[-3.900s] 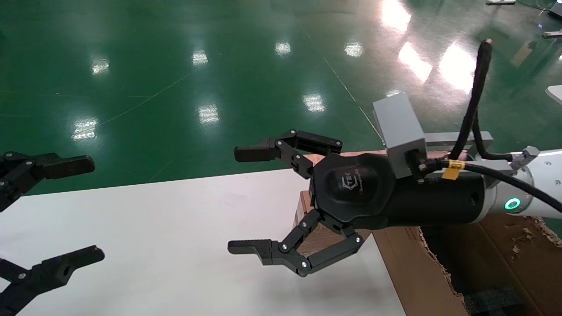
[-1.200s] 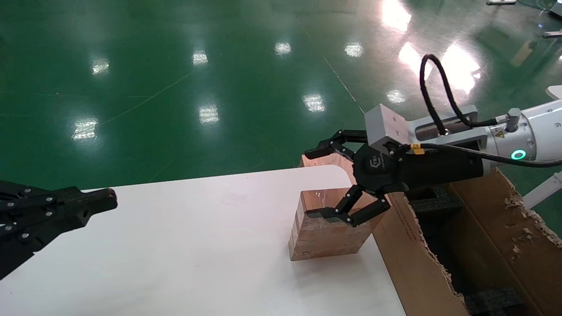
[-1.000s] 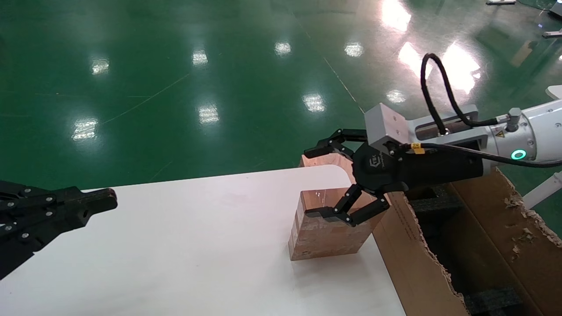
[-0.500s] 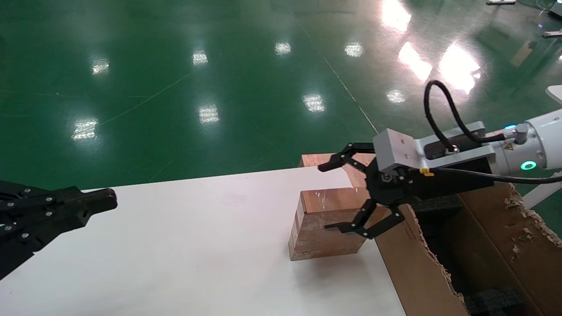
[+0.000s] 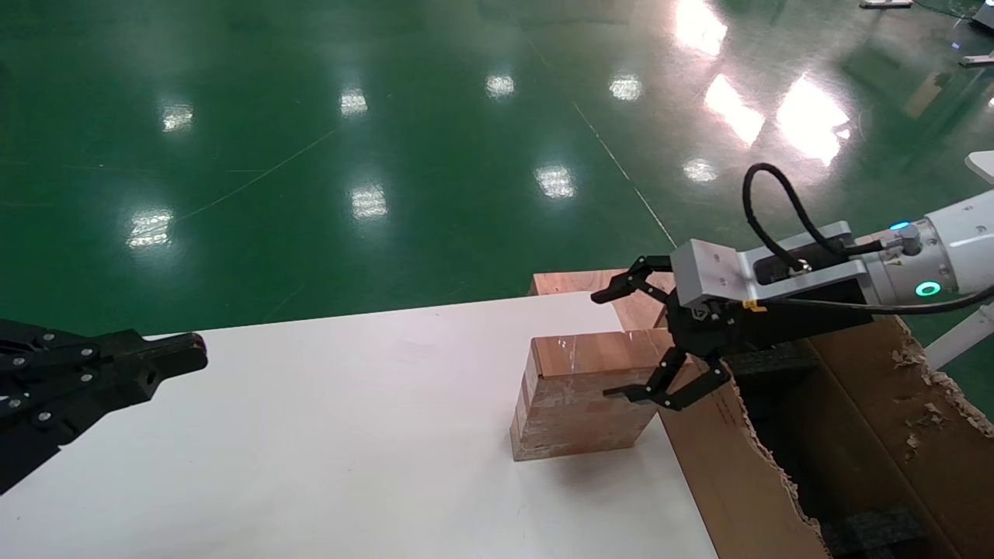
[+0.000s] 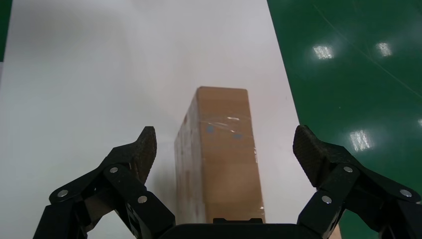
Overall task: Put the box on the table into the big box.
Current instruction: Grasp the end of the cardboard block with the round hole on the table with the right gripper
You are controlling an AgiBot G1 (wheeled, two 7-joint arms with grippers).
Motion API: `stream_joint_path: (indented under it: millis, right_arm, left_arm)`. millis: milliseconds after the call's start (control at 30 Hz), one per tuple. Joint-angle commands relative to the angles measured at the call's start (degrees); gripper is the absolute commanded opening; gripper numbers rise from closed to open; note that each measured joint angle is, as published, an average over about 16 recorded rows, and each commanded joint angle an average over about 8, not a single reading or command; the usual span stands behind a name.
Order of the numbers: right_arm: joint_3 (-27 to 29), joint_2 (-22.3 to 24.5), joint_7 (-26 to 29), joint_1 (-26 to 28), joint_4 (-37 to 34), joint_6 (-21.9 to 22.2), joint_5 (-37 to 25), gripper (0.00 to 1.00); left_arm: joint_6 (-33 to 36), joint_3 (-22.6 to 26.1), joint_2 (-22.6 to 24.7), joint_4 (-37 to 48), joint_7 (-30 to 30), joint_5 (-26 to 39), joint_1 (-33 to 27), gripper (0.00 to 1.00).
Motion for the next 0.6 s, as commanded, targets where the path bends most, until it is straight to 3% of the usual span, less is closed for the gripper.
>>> stream_joint_path:
  millis: [33, 600]
  right_arm:
    - [-1.09, -0.62, -0.99, 0.57, -1.85, 0.03, 0.18, 1.00]
    - [-6.86, -6.51, -7.26, 3.14, -15.45, 0.80, -1.10, 1.00]
  left_arm:
    - [0.00, 0.00, 0.00, 0.00, 0.00, 0.00, 0.00, 0.00]
    - [0.00, 0.00, 0.00, 0.00, 0.00, 0.00, 0.00, 0.00]
